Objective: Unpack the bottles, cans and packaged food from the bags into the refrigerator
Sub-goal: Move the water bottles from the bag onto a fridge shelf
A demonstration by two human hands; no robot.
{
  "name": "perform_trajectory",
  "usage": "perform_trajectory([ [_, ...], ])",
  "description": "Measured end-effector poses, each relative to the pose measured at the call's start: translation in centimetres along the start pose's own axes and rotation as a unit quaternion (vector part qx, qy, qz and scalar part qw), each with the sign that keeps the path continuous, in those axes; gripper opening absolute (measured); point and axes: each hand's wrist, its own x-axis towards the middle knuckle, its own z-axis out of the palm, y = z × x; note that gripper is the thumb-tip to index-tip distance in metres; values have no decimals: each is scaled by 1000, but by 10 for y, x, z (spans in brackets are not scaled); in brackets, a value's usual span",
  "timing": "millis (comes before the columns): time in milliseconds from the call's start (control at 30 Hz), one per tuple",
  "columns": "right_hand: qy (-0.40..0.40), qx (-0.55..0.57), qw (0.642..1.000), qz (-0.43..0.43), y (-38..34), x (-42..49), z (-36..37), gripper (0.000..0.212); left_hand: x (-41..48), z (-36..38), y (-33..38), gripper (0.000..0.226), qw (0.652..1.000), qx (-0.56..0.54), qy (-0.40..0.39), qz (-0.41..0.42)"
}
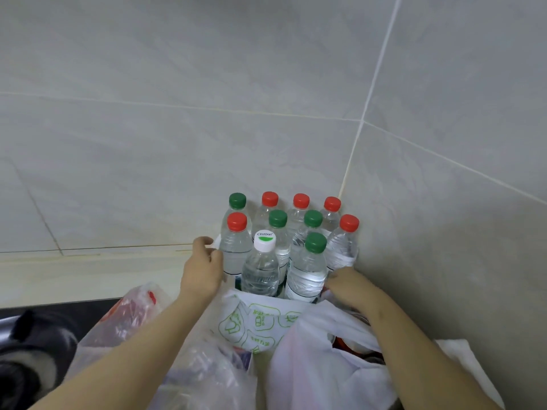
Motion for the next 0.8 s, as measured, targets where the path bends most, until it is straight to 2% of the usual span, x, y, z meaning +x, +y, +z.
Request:
perform_trajectory([
  [33, -34, -28, 999, -10, -1, -3, 3, 14, -4, 1, -1, 37, 999, 28, -19, 4],
  [100, -84, -51, 995, -13, -6, -13, 7, 14, -12, 3, -12, 38, 982, 166, -87, -2],
  [167, -125, -57, 990, -13, -6, -20, 3, 23, -18, 1, -24, 38, 916, 344, -205, -17],
  [200, -123, -64, 990, -10, -7, -21, 0, 18, -21, 0, -29, 42, 882, 395, -257, -22],
  [233, -114, -81, 990, -16, -8, -24, -4, 15, -23, -1, -32, 45, 861, 419, -289, -22],
  [267, -93, -84, 992, -24, -8, -26, -6, 21, -24, -2, -32, 46, 856, 426, -292, -17],
  [333, -7, -59, 996, -60, -12, -30, -8, 29, -24, -7, -22, 39, 883, 413, -221, 18],
  [400, 95, 32, 992, -73, -15, -36, -13, 23, -25, -13, -5, 31, 922, 366, -101, 70],
  [467, 186, 122, 968, -116, -25, -43, -18, 21, -32, -16, 14, 28, 964, 231, 1, 132],
  [500, 197, 155, 958, -140, -31, -46, -19, 27, -36, -17, 26, 26, 975, 155, 27, 158],
  [600, 179, 215, 940, -195, -47, -51, -16, 43, -46, -16, 62, 25, 979, 36, 13, 200],
  [700, 168, 244, 930, -217, -48, -47, -7, 34, -48, -6, 78, 43, 972, 85, -78, 204],
  [800, 188, 272, 917, -226, -44, -46, 2, 16, -45, 2, 81, 43, 970, 130, -103, 177],
])
